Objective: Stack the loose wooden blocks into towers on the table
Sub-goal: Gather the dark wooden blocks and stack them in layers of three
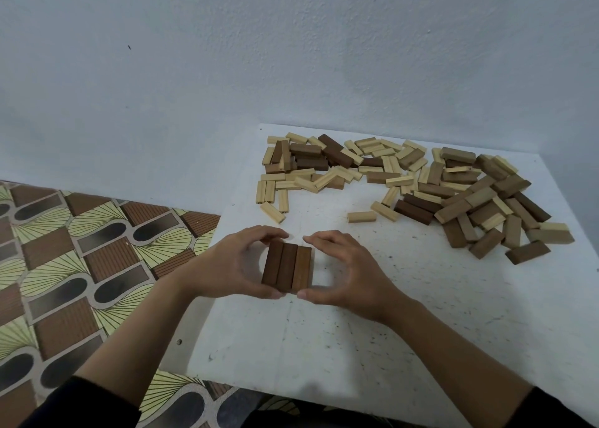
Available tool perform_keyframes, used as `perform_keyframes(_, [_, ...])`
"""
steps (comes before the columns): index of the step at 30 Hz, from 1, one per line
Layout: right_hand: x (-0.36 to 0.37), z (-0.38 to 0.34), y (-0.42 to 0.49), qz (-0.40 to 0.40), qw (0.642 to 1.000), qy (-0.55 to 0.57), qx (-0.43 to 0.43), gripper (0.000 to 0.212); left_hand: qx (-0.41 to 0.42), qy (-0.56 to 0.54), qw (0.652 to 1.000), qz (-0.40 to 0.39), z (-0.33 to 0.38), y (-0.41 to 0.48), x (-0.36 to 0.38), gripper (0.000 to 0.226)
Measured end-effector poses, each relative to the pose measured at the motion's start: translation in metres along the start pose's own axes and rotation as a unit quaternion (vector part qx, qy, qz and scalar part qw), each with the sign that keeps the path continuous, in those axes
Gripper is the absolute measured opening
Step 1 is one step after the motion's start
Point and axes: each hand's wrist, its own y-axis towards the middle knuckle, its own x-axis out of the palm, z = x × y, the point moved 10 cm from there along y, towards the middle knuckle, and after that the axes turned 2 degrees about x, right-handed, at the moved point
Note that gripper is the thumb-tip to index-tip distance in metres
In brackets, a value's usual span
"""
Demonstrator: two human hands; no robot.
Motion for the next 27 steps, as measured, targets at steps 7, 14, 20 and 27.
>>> perform_keyframes(7, [0.0018, 0.001, 0.0017, 0.012, 1.0, 0.004, -0.009, 0.079, 0.025, -0.004, 1.0, 0.001, -0.001, 0.003, 0.0025, 0.071])
perform_keyframes(14, [0.0017, 0.0006, 0.0025, 0.011, 1.0, -0.001, -0.011, 0.077, 0.03, -0.002, 1.0, 0.003, -0.0008, 0.0047, 0.0032, 0.072])
perform_keyframes(20, [0.0033, 0.0011, 0.0033, 0.011, 1.0, -0.009, -0.014, 0.08, 0.03, -0.005, 0.999, 0.007, 0.0008, 0.0046, 0.0027, 0.073])
perform_keyframes(27, [0.0029, 0.0076, 0.0036, 0.01, 1.0, 0.0, 0.0, 0.087, 0.017, -0.02, 1.0, 0.005, 0.0026, 0.0017, 0.0005, 0.083])
